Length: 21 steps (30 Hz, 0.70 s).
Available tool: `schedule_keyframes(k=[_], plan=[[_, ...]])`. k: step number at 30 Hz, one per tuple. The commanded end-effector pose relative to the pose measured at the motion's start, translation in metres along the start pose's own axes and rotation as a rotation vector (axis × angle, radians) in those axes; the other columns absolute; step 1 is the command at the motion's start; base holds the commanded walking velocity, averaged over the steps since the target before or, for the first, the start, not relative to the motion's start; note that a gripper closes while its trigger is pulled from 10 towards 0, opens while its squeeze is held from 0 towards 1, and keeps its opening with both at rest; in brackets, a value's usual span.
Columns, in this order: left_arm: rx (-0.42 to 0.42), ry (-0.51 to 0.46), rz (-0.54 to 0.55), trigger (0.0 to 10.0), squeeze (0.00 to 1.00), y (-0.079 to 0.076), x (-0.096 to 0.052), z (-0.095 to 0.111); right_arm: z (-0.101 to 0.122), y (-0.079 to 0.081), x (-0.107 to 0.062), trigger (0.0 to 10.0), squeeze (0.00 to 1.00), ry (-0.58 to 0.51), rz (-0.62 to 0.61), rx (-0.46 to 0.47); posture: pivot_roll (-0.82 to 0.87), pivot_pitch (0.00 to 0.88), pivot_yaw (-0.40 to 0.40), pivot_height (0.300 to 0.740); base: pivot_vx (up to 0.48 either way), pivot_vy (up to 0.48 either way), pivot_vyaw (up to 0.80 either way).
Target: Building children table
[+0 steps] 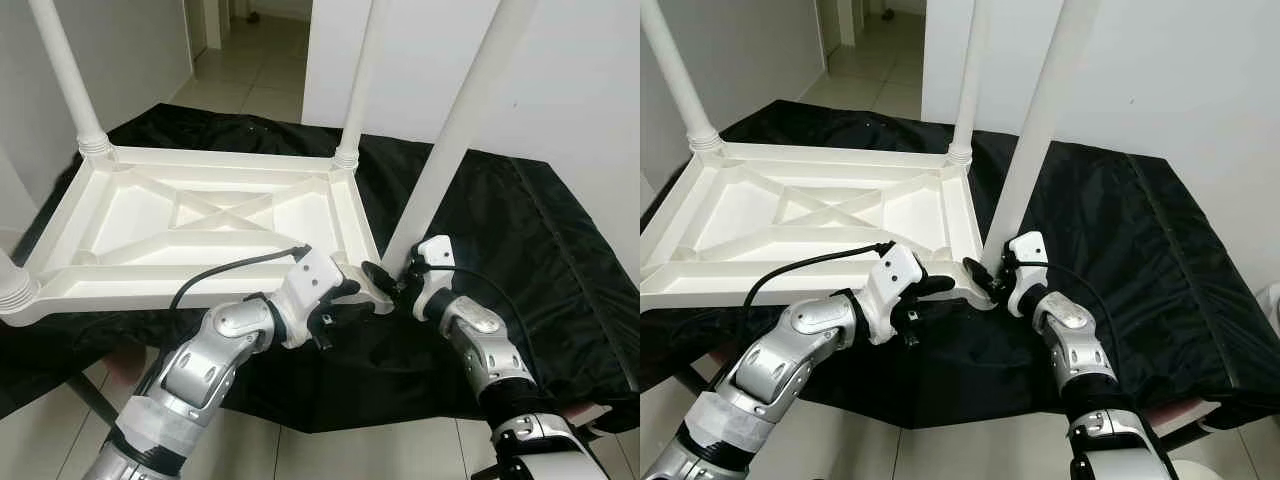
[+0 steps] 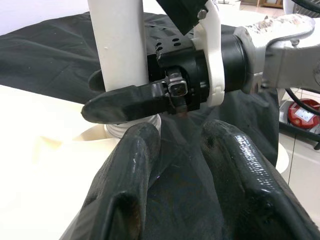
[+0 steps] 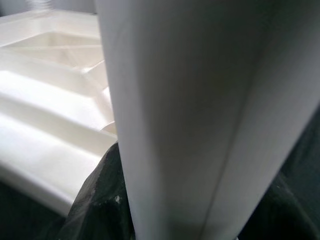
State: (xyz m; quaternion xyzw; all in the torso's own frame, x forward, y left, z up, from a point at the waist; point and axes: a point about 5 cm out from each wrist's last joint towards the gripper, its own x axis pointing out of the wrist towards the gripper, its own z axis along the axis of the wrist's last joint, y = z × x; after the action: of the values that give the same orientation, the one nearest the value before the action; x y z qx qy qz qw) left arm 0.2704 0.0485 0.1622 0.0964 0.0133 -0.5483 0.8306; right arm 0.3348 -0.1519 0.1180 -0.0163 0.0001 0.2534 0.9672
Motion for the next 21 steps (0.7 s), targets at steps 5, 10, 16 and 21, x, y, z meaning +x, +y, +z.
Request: schedule_keyframes(k=[5, 10, 16, 21], plan=[[0.003, -0.011, -0.014, 10.0, 0.0, -0.002, 0.001, 0.004, -0.006, 0.013, -0.002, 10.0, 0.0, -0.003, -0.118, 0.045, 0.07, 0.0, -0.072, 0.74, 0.0, 0.0, 0.0], [0.0, -0.011, -0.017, 10.0, 0.0, -0.003, 0.002, 0.003, -0.009, 0.02, -0.002, 10.0, 0.0, 0.024, -0.289, 0.098, 0.07, 0.0, -0.076, 0.74, 0.0, 0.0, 0.0], [-0.007, -0.018, -0.018, 10.0, 0.0, -0.004, 0.003, 0.004, -0.011, 0.035, -0.003, 10.0, 0.0, 0.036, -0.503, 0.172, 0.06, 0.0, -0.078, 0.74, 0.0, 0.0, 0.0], [-0.011, -0.022, -0.025, 10.0, 0.0, -0.005, 0.005, 0.004, -0.007, 0.046, 0.003, 10.0, 0.0, 0.029, -0.632, 0.19, 0.06, 0.0, -0.08, 0.74, 0.0, 0.0, 0.0]])
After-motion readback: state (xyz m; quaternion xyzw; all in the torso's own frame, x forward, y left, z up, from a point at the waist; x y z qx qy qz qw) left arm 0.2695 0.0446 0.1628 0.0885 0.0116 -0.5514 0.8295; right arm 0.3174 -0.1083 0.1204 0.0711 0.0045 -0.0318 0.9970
